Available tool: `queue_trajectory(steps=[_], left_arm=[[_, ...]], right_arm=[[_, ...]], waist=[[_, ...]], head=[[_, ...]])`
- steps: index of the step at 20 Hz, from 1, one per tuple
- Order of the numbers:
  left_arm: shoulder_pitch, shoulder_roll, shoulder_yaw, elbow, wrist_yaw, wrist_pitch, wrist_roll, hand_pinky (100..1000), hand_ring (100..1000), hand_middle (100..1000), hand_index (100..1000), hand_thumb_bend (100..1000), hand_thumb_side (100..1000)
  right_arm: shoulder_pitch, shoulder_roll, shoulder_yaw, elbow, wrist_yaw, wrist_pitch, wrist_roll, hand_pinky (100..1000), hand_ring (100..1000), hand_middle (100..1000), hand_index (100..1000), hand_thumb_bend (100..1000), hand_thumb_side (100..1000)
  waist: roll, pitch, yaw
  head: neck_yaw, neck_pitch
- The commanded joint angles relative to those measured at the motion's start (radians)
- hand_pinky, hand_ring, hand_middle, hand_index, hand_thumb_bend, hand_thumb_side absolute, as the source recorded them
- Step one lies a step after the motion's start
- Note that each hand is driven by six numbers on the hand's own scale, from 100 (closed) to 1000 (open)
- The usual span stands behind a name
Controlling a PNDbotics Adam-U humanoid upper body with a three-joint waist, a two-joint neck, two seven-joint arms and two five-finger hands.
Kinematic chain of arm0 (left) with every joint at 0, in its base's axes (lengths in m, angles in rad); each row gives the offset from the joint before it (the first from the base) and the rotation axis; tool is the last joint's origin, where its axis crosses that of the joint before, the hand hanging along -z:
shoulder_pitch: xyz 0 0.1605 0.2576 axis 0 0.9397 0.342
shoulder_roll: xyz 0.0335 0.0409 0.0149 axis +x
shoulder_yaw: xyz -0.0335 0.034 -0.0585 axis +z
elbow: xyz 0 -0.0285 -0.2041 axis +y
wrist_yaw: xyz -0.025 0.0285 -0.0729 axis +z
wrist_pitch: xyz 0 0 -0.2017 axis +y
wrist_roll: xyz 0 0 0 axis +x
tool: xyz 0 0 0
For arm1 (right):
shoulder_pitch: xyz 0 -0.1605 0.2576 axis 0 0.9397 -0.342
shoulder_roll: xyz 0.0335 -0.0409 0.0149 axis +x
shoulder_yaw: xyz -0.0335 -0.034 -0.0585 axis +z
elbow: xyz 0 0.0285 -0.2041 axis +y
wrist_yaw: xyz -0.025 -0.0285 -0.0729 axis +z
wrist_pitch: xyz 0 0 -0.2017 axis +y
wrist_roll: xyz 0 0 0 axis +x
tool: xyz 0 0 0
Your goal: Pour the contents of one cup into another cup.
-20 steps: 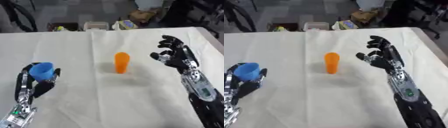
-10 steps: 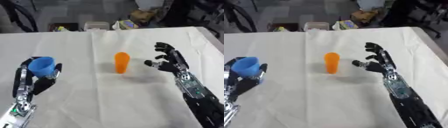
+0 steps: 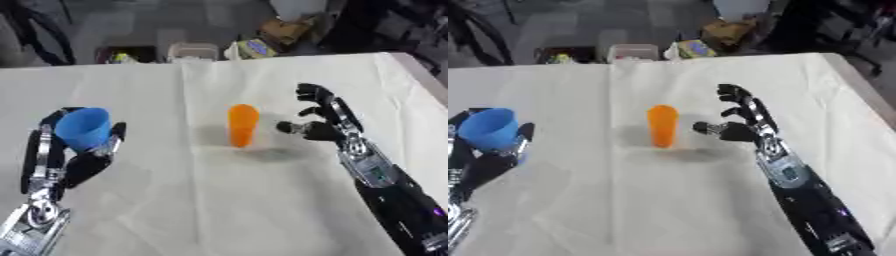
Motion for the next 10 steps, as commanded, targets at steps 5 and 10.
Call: queue_trajectory(steps=[5,10], left_arm=[[-0.025,0.011,-0.005,-0.029,0.008,0.005,-0.007,244,201,161,441,173,100],[-0.033,0.005,-0.010,-0.040,0.014,0.008,-0.015,246,202,162,442,171,100]], right_arm=[[-0.043,-0.003,0.021,0.018,0.021,-0.007,0.024,619,818,770,854,896,284],[-0.100,0.025,0.053,0.071,0.051,-0.016,0.066,620,816,764,855,896,285]], waist=[[0.004,-0.013,0.006],[0.008,-0.012,0.012]], head=[[-0.008,-0.010],[-0.017,-0.013]])
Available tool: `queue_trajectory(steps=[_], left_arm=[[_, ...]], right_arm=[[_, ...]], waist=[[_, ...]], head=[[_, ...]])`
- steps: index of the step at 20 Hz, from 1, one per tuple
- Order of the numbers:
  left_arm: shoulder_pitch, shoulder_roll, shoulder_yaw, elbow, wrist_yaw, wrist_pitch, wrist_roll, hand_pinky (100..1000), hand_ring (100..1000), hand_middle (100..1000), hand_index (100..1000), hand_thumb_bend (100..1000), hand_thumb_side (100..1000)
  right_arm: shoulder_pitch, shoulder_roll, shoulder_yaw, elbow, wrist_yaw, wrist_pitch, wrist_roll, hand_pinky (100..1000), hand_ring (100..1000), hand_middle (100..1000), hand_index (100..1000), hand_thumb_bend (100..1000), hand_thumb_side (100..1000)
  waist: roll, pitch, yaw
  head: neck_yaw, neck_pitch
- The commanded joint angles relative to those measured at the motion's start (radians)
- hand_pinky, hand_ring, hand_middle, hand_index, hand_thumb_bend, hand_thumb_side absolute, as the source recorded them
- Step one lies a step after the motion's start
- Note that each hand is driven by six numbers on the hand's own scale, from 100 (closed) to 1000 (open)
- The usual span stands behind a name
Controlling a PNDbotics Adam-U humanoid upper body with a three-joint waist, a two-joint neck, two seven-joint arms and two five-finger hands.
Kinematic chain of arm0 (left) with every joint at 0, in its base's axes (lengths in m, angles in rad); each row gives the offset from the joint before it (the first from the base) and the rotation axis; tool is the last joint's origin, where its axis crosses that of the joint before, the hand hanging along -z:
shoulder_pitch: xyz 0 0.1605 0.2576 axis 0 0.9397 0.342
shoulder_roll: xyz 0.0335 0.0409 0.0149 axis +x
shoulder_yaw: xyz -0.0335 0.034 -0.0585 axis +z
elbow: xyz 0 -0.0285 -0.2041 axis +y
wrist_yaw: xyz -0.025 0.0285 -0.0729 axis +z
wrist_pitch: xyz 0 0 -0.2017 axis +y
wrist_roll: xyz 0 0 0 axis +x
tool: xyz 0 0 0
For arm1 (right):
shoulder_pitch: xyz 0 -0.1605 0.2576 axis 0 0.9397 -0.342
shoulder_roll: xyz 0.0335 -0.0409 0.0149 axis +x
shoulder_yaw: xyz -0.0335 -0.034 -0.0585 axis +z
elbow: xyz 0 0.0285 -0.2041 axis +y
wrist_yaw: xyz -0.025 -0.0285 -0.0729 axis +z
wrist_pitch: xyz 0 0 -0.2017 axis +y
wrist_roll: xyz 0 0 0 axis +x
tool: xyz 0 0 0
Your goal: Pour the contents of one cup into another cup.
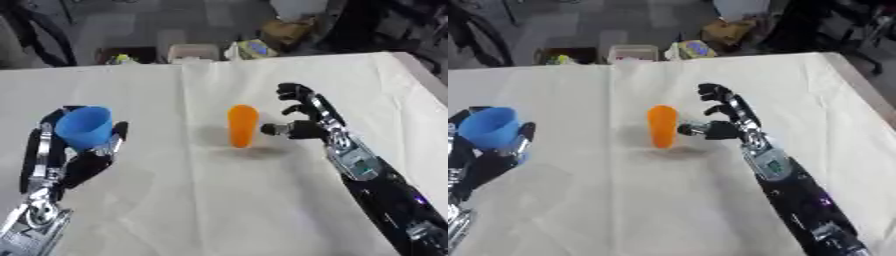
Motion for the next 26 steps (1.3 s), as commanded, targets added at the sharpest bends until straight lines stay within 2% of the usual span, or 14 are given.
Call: queue_trajectory(steps=[1,26], left_arm=[[-0.022,0.005,0.001,-0.030,0.006,0.000,-0.006,246,202,162,442,171,100],[-0.034,-0.004,-0.009,-0.045,0.017,0.007,-0.015,246,202,160,441,160,100]], right_arm=[[-0.038,0.000,0.012,0.021,0.025,-0.009,0.023,620,816,764,855,896,285],[-0.105,0.072,0.043,0.127,0.078,-0.039,0.075,619,806,759,856,893,282]], waist=[[0.002,-0.012,0.003],[0.002,-0.009,0.019]], head=[[-0.007,-0.010],[-0.027,-0.017]])
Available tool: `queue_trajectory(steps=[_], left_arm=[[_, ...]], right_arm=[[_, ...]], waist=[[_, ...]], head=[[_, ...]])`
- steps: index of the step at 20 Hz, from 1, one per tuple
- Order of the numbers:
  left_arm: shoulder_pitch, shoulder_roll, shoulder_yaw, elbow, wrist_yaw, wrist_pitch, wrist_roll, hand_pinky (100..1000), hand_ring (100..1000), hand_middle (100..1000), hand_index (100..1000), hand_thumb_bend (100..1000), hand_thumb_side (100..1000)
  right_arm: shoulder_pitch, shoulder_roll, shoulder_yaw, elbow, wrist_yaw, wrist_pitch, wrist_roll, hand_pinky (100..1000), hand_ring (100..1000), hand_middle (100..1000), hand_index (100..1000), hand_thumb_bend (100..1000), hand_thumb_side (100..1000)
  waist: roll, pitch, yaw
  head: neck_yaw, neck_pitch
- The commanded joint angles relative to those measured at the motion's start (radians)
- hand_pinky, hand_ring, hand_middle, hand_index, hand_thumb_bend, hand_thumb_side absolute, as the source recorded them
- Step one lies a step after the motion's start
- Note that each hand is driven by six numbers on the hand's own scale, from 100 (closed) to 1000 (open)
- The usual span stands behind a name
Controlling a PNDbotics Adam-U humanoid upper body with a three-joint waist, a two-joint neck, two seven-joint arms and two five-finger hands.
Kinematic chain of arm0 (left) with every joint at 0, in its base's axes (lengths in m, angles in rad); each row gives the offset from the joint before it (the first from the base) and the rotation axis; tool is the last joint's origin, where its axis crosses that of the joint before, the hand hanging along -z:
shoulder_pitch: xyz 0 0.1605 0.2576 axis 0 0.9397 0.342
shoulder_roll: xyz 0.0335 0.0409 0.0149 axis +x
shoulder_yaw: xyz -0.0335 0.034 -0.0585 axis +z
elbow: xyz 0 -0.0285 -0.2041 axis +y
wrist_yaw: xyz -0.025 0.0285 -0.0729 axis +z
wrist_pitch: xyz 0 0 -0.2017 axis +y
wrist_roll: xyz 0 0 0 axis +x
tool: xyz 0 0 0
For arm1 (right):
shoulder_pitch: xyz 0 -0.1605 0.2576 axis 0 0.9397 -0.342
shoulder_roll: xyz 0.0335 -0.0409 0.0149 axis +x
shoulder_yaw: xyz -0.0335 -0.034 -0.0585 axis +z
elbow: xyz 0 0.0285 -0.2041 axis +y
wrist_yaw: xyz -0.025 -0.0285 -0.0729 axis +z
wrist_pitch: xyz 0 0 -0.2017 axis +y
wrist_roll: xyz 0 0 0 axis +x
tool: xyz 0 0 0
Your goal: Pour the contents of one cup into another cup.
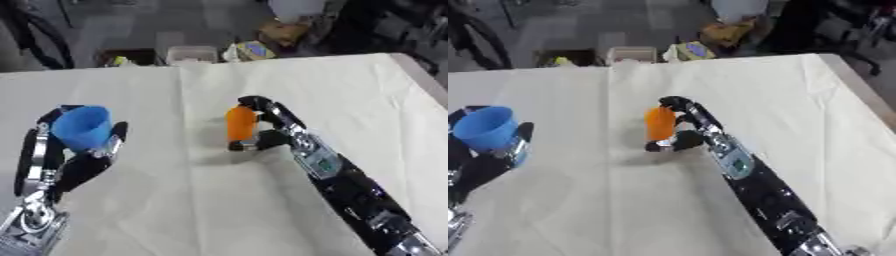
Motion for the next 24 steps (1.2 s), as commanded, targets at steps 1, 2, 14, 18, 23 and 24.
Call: queue_trajectory(steps=[1,2,14,18,23,24], left_arm=[[-0.020,0.004,0.002,-0.023,0.005,0.000,-0.004,246,202,160,441,160,100],[-0.020,0.004,0.002,-0.023,0.006,0.000,-0.003,246,202,160,441,159,100],[-0.021,0.002,-0.003,-0.026,0.008,0.002,-0.004,244,202,160,442,154,100],[-0.022,0.001,-0.005,-0.028,0.009,0.003,-0.004,244,203,160,442,150,100],[-0.021,0.001,-0.007,-0.029,0.009,0.005,-0.004,244,203,159,442,146,100],[-0.021,0.001,-0.007,-0.030,0.009,0.005,-0.004,244,203,159,442,146,100]], right_arm=[[-0.026,-0.001,0.001,0.001,0.009,-0.003,0.008,619,805,758,856,892,282],[-0.027,0.001,0.002,0.004,0.011,-0.004,0.009,619,804,757,856,926,266],[-0.047,0.027,0.001,0.046,0.025,-0.005,0.011,546,699,656,821,877,268],[-0.052,0.032,0.001,0.055,0.024,-0.006,0.003,483,572,566,777,795,198],[-0.053,0.038,0.001,0.060,0.019,-0.001,0.005,432,409,458,709,663,100],[-0.053,0.039,0.001,0.061,0.017,0.000,0.004,420,386,443,695,650,100]], waist=[[0.001,-0.010,0.002],[0.001,-0.010,0.002],[0.005,-0.007,0.003],[0.006,-0.006,0.003],[0.007,-0.006,0.003],[0.007,-0.006,0.002]], head=[[-0.005,-0.013],[-0.005,-0.014],[-0.010,-0.023],[-0.012,-0.026],[-0.013,-0.029],[-0.013,-0.029]])
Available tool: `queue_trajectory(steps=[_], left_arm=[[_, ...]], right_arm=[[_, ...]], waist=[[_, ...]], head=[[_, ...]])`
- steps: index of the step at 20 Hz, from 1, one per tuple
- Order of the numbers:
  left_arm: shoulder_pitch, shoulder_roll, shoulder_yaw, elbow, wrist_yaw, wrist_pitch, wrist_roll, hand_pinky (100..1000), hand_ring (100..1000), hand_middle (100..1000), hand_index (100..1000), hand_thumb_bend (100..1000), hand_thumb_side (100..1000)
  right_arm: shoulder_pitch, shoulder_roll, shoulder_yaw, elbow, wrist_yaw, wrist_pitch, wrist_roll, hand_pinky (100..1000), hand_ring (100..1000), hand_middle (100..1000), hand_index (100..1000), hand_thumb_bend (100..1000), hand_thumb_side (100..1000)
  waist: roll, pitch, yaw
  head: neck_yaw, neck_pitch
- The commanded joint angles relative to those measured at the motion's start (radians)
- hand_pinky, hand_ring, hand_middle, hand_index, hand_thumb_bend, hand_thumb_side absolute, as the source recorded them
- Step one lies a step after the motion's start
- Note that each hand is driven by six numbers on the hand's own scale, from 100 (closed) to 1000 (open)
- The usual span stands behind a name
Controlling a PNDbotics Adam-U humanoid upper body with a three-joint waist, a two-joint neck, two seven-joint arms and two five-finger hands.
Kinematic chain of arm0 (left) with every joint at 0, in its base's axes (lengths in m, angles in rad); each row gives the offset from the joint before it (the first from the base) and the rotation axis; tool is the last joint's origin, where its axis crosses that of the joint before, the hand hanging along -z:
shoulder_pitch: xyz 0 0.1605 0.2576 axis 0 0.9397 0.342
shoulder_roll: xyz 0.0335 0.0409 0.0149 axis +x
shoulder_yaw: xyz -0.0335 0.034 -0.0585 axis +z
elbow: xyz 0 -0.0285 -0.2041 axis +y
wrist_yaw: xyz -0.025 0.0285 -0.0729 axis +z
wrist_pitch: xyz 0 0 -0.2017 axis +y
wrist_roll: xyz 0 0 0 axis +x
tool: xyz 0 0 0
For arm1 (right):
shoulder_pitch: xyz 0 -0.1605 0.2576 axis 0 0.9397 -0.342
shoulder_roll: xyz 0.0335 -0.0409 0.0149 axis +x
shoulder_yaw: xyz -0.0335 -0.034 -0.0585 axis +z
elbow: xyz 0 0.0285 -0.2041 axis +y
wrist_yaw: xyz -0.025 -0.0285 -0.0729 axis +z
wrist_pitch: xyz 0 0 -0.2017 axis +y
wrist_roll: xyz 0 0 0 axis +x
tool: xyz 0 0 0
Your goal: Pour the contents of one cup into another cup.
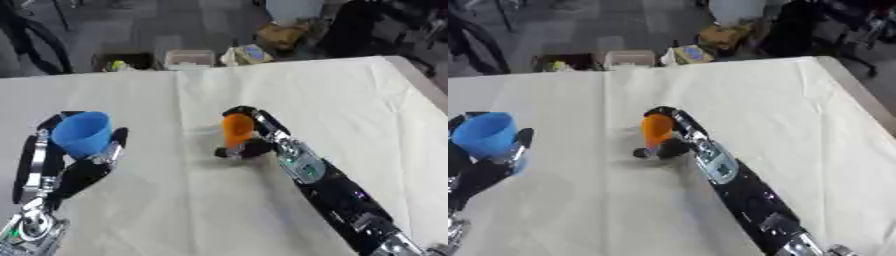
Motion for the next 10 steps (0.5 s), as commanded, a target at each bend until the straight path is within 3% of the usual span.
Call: queue_trajectory(steps=[1,5,10], left_arm=[[-0.019,0.009,0.002,-0.021,0.003,0.001,0.000,244,202,159,442,146,100],[-0.018,0.010,0.001,-0.023,0.004,0.002,0.000,243,202,159,442,144,100],[-0.018,0.014,0.002,-0.030,0.004,0.004,-0.001,243,205,161,444,142,100]], right_arm=[[-0.015,0.000,-0.004,0.003,0.000,0.006,-0.003,396,336,408,662,617,100],[-0.015,0.000,-0.006,-0.002,-0.015,0.007,-0.015,367,259,348,604,512,100],[-0.012,-0.002,-0.010,-0.010,-0.028,0.015,-0.035,360,247,339,592,472,100]], waist=[[0.002,-0.010,0.000],[0.003,-0.010,0.000],[0.002,-0.011,-0.001]], head=[[-0.003,-0.012],[-0.003,-0.013],[-0.001,-0.014]])
